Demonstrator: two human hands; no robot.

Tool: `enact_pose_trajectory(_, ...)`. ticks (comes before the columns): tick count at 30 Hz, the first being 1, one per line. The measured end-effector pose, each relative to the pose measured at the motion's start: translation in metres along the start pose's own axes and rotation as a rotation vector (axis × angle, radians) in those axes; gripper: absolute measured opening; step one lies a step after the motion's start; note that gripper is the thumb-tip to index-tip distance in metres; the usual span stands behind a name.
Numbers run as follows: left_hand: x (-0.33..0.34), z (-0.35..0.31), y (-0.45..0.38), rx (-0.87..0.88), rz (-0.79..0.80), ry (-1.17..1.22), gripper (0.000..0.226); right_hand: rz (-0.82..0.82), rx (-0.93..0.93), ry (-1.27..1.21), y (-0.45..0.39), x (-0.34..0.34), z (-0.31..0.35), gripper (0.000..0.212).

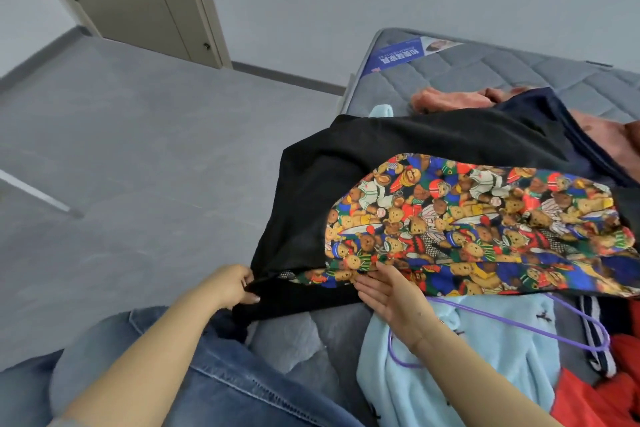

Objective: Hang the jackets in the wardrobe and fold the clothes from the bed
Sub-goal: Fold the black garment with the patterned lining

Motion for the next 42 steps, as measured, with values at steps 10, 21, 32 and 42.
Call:
enact_pose_trajectory(10,-0.01,-0.109,0.055,0.575,-0.653,-0.291,0.097,-0.113,-0.363,-0.196,0.017,-0.054,0.042,0.02)
enact_pose_trajectory(21,0.02,-0.151,0.056,0.76,-0.603,-0.444,0.071,-0.552,-0.728,-0.277,0.02,-0.175,0.184,0.003)
enact_pose_trajectory(32,0.038,-0.141,0.058,0.694,-0.321,0.053,0.06,-0.447,-0.524,-0.209,0.026,-0.255,0.165,0.017)
enact_pose_trajectory(42,0.007,-0.083,0.03,0.296,-0.6,0.349,0.036,-0.547,-0.514,-0.225,0.028,-0.268,0.183,0.052)
Point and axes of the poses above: each hand's wrist, its own y-axis away from the middle knuckle, its own x-axis out of the palm, z = x × y, the point moved 7 cm from there along -y, towards the middle knuckle, and after that the axes turned 9 degrees about -x, right-handed, at the moved point
